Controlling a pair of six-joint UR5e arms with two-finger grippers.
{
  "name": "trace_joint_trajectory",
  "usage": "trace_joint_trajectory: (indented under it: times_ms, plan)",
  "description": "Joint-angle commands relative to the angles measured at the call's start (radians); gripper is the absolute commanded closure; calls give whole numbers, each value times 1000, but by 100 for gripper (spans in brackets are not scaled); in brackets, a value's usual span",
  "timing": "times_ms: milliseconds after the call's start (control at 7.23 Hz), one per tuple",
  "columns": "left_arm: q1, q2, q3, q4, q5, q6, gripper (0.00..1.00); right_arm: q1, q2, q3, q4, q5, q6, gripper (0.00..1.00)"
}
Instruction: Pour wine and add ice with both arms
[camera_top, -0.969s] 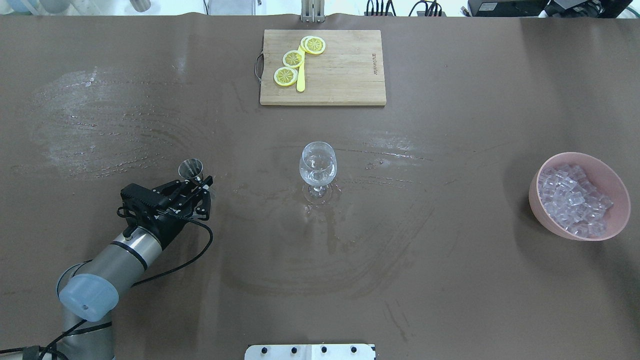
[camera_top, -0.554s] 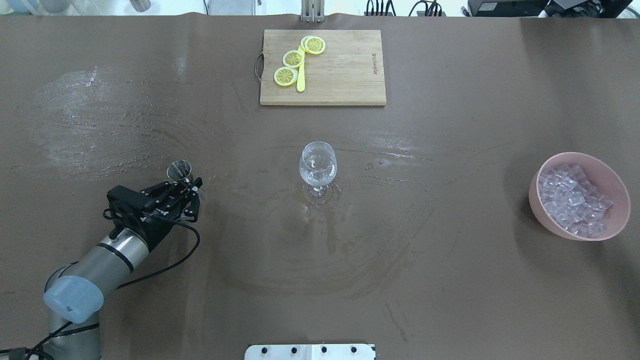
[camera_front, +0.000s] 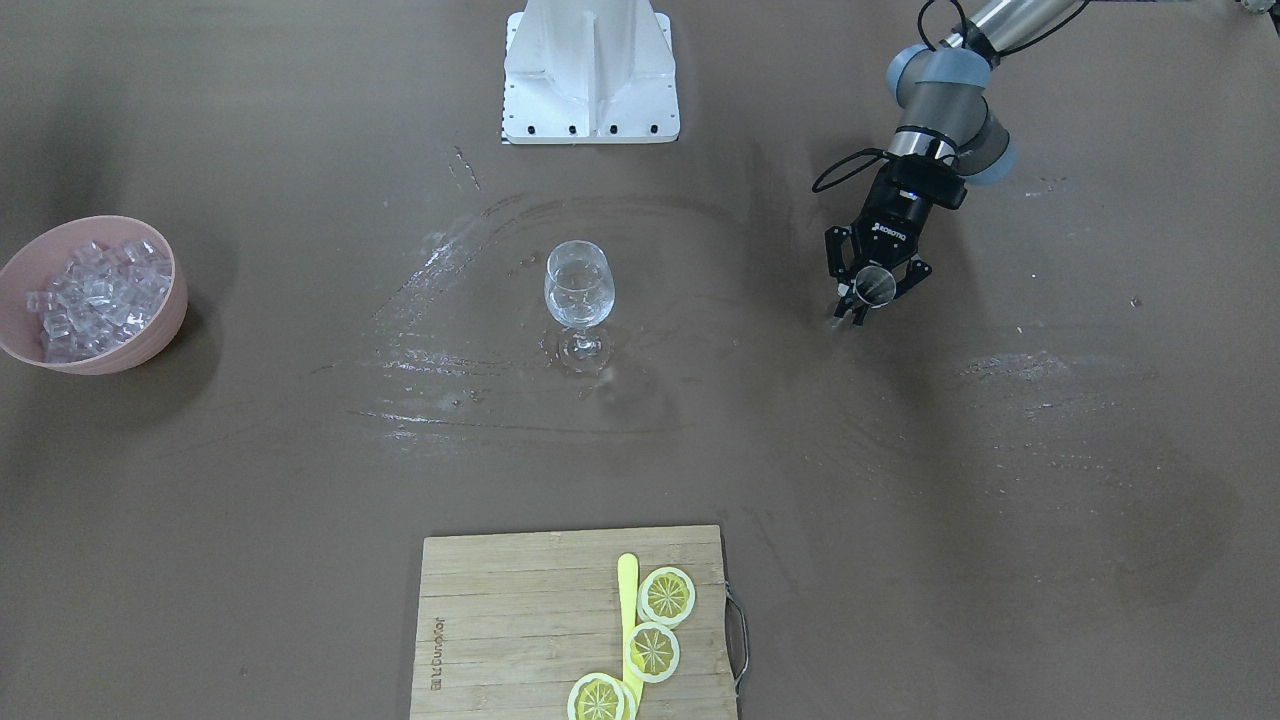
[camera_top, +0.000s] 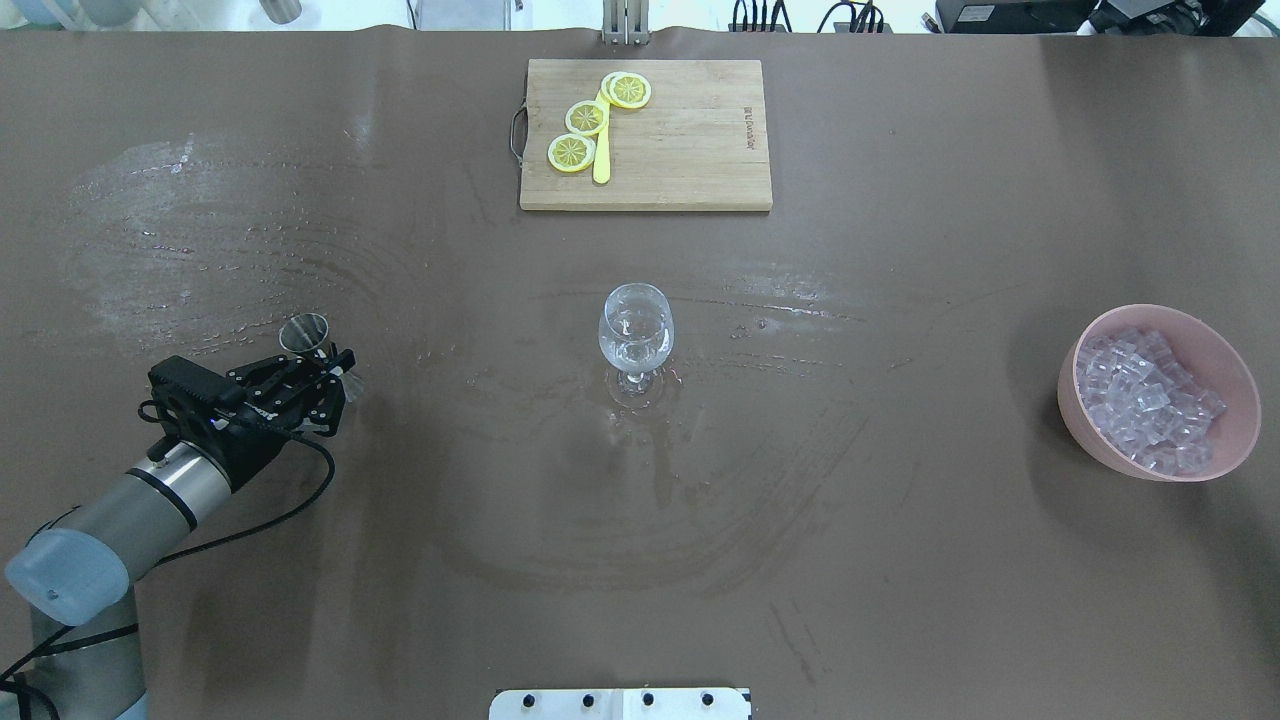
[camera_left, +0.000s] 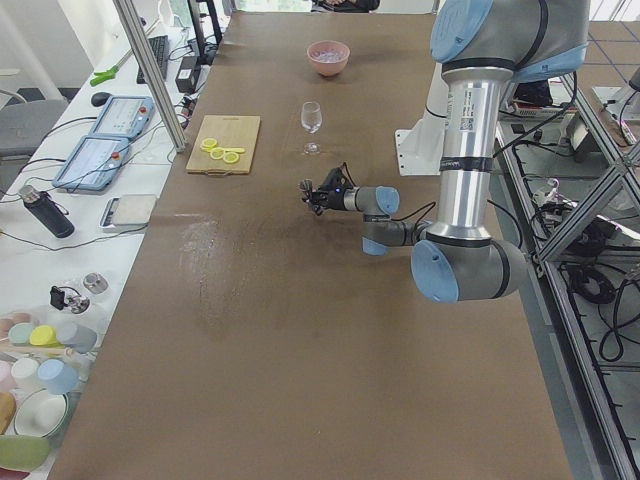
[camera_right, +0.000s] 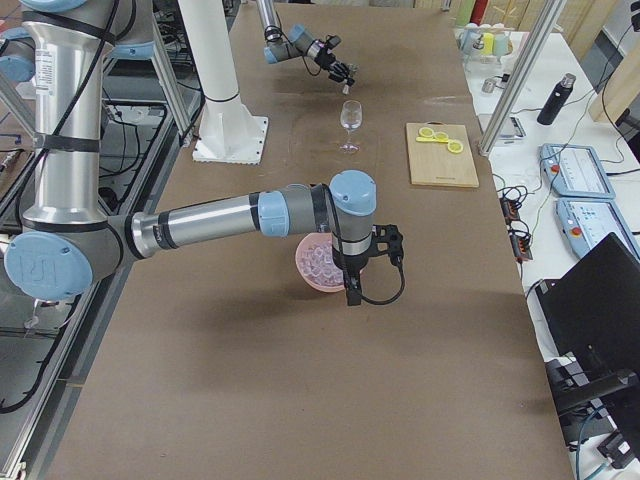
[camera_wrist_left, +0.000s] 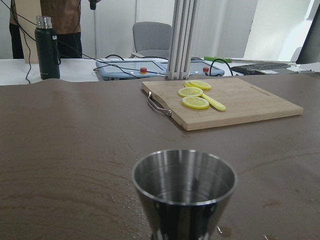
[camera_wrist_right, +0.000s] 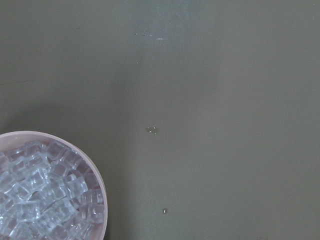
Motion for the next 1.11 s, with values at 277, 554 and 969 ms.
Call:
trace_joint_trajectory:
  times_ms: [277, 554, 969]
  plan:
    - [-65, 3, 67, -55, -69, 2, 100, 0, 1, 0, 0, 0, 0, 0]
    - [-64, 0, 94, -58, -69, 2, 100, 0, 1, 2, 0, 0, 0, 0]
    - [-64, -3, 102, -116, -72, 84, 75, 0, 1, 2, 0, 0, 0, 0]
